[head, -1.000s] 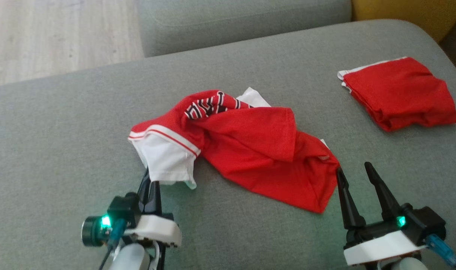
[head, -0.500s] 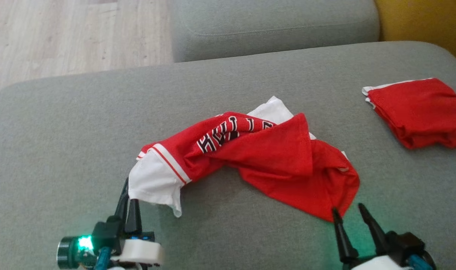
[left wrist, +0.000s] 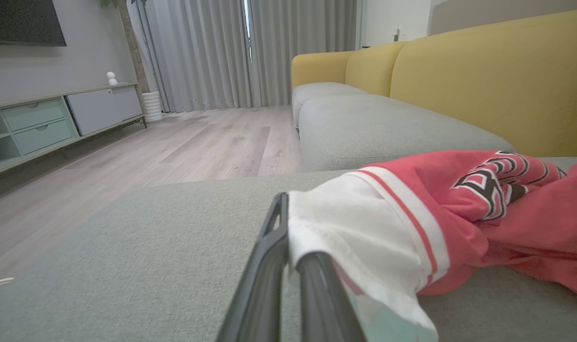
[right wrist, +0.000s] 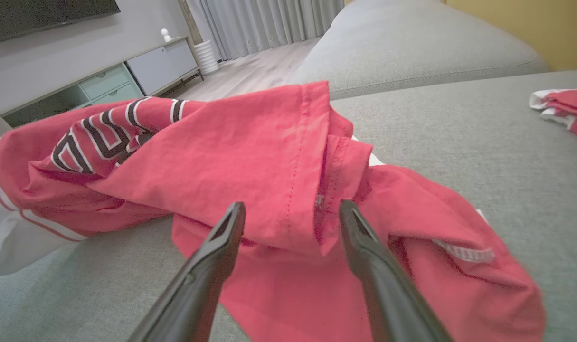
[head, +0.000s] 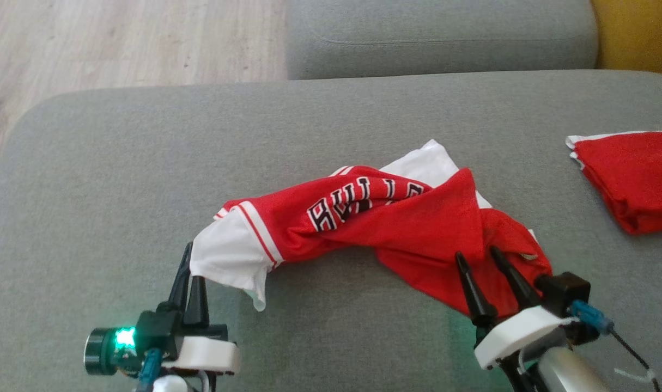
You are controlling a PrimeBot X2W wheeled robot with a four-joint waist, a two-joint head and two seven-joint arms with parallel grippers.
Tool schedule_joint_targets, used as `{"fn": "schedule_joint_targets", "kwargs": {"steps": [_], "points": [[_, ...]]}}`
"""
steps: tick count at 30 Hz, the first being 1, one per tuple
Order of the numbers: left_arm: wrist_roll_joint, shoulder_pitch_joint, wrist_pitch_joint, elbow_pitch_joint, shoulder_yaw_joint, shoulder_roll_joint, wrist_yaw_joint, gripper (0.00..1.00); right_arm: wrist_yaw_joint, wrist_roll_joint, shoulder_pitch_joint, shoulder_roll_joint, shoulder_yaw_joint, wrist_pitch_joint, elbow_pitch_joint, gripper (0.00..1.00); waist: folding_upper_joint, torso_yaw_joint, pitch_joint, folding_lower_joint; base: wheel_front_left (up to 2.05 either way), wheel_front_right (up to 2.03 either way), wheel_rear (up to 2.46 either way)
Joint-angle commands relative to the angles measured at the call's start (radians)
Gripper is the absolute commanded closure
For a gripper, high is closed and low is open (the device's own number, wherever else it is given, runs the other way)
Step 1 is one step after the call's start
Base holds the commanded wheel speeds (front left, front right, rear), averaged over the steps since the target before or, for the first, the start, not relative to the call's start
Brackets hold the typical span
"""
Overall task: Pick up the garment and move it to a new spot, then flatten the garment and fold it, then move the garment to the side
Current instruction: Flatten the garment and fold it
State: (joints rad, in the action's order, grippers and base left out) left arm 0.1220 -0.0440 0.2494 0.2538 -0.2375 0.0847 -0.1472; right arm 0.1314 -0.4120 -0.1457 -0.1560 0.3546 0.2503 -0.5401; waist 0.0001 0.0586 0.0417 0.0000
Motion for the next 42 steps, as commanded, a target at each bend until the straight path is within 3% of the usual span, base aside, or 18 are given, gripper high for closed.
{"fn": "schedule_joint_targets", "kwargs": {"steps": [1,2,3,4,5,8,10,17,25,31,35,42], "points": [[-0.008,-0.051,0.012,-0.031,0.025,0.002,0.004,1.0,-0.001,-0.014,-0.049,-0.014,0.03,0.005,0.013,0.0,-0.0001,0.01,0.004,0.0,0.0,0.0,0.0],[-0.009,-0.053,0.012,-0.032,0.024,0.0,0.005,1.0,-0.001,-0.03,-0.059,-0.016,0.042,0.005,-0.002,0.02,-0.0001,0.015,0.005,0.0,0.0,0.0,0.0],[-0.009,-0.056,0.012,-0.033,0.023,-0.002,0.006,1.0,-0.001,-0.048,-0.069,-0.016,0.054,0.005,-0.014,0.16,-0.0001,0.019,0.007,0.0,0.0,0.0,0.0],[-0.01,-0.059,0.012,-0.033,0.023,-0.003,0.008,1.0,-0.001,-0.065,-0.078,-0.018,0.069,0.006,-0.025,0.52,-0.0001,0.022,0.009,0.0,0.0,0.0,0.0],[-0.01,-0.063,0.012,-0.033,0.023,-0.004,0.009,1.0,-0.001,-0.076,-0.088,-0.023,0.089,0.006,-0.035,1.0,-0.0001,0.024,0.011,0.0,0.0,0.0,0.0],[-0.013,-0.072,0.012,-0.036,0.027,-0.007,0.012,1.0,-0.001,-0.101,-0.112,-0.042,0.122,0.008,-0.046,1.0,-0.0001,0.031,0.011,0.0,0.0,0.0,0.0],[-0.015,-0.079,0.012,-0.043,0.034,-0.002,0.017,1.0,-0.001,-0.119,-0.122,-0.057,0.09,0.01,-0.021,1.0,-0.0001,0.032,0.01,0.0,0.0,0.0,0.0],[-0.04,-0.125,0.012,-0.102,0.048,0.056,0.053,1.0,-0.001,-0.114,-0.116,-0.135,-0.101,0.011,0.219,1.0,-0.0001,0.01,-0.014,0.0,0.0,0.0,0.0],[-0.068,-0.189,-0.009,-0.326,0.049,0.131,0.089,1.0,-0.001,-0.1,-0.057,-0.268,-0.363,0.004,0.579,1.0,-0.0001,-0.019,-0.054,0.0,0.0,0.0,0.0],[-0.053,-0.201,-0.104,-0.478,0.019,0.124,0.105,1.0,-0.001,-0.114,-0.027,-0.264,-0.483,-0.133,0.772,1.0,-0.0001,-0.019,-0.053,0.0,0.0,0.0,0.0],[-0.014,-0.197,-0.156,-0.443,0.002,0.109,0.122,1.0,-0.001,-0.128,-0.053,-0.242,-0.403,-0.248,0.68,1.0,-0.0001,-0.01,-0.027,0.0,0.0,0.0,0.0],[0.04,-0.26,-0.198,-0.28,-0.065,0.052,0.171,1.0,-0.001,-0.151,-0.241,-0.229,-0.199,-0.328,0.284,1.0,-0.0001,0.049,0.104,0.0,0.0,0.0,0.0]]}}
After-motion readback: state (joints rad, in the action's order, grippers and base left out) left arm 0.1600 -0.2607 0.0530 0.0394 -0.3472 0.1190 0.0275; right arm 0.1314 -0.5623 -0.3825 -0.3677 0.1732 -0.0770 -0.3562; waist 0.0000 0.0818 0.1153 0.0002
